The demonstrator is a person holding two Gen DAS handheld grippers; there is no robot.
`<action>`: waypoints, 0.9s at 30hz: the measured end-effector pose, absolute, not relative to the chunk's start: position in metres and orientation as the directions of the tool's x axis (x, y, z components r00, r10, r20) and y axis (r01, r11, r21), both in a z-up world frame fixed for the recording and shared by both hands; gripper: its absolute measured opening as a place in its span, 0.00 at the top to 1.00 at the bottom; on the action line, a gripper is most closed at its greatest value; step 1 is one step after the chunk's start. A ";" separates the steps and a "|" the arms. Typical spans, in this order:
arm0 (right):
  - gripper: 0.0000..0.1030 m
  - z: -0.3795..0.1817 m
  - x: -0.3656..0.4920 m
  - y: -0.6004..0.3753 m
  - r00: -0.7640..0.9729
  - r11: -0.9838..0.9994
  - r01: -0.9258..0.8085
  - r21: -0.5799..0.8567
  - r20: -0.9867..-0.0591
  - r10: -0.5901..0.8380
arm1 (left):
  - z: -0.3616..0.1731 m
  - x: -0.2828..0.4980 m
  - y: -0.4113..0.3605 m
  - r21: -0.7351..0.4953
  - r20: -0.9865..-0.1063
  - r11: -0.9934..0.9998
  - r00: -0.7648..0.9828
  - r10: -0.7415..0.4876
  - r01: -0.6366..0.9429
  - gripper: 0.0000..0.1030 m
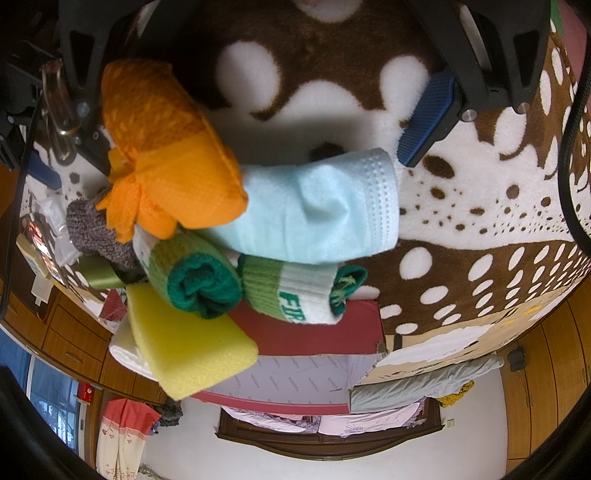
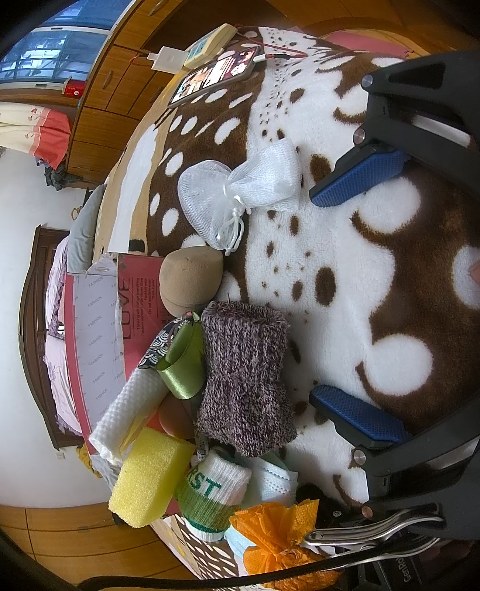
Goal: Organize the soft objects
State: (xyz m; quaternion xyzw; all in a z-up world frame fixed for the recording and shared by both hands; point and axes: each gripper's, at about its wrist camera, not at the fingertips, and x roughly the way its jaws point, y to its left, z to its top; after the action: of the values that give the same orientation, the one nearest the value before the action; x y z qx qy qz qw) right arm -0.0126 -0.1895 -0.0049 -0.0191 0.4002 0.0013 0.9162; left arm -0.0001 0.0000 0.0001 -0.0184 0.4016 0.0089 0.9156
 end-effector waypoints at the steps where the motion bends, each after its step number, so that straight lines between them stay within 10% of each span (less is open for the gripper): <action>1: 0.04 -0.005 -0.013 -0.190 0.680 0.999 -0.018 -0.034 -0.733 -0.013 | 0.000 0.000 0.000 -0.027 -0.736 0.999 0.677 0.001 -0.031 0.00; 27: 0.06 0.004 -0.012 -0.200 0.659 0.997 -0.080 0.017 -0.749 0.065 | 0.028 -0.031 0.025 -0.082 -0.730 0.995 0.677 -0.093 0.049 0.01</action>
State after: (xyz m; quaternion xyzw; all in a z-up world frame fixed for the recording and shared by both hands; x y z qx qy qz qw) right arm -0.0124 -0.2003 0.0040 -0.0089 0.4111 0.0399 0.9107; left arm -0.0309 0.0250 0.0280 -0.0276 0.4001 -0.0388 0.9152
